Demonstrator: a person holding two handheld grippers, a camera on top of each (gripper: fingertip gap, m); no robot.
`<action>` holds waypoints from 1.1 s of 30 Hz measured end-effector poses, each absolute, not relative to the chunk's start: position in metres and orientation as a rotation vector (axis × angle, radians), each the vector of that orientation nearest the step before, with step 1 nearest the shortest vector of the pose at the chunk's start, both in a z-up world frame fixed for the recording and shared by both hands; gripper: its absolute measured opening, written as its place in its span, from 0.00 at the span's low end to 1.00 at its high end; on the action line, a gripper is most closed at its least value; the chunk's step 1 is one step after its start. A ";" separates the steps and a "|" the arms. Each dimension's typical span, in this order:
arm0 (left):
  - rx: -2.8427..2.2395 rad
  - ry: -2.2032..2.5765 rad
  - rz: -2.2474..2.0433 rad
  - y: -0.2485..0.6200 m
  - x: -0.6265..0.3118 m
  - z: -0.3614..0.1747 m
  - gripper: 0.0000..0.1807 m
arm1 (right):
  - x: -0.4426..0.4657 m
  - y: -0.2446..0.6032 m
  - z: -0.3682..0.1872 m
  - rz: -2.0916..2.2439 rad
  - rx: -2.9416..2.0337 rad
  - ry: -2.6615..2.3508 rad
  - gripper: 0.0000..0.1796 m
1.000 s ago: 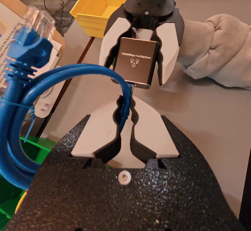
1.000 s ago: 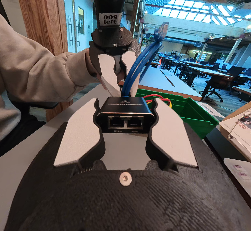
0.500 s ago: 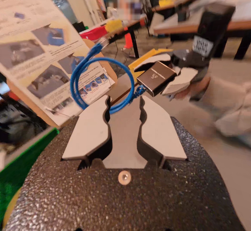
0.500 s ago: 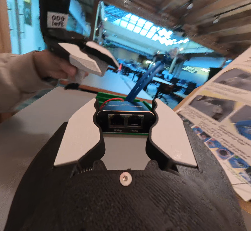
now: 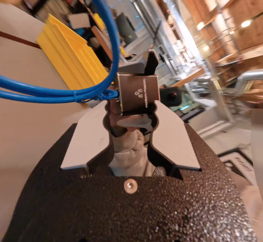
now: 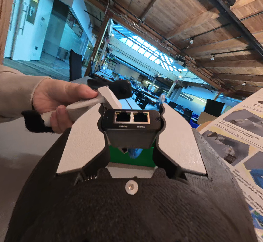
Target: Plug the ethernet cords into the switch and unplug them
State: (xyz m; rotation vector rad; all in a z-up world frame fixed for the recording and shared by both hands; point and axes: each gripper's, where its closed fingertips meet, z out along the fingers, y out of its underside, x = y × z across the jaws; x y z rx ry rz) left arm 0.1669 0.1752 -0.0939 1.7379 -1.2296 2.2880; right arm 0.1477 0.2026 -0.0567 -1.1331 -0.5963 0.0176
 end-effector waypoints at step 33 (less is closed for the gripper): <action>1.309 -0.978 2.490 0.166 0.164 -0.091 0.14 | 0.132 0.192 -0.080 0.169 -1.280 -0.771 0.43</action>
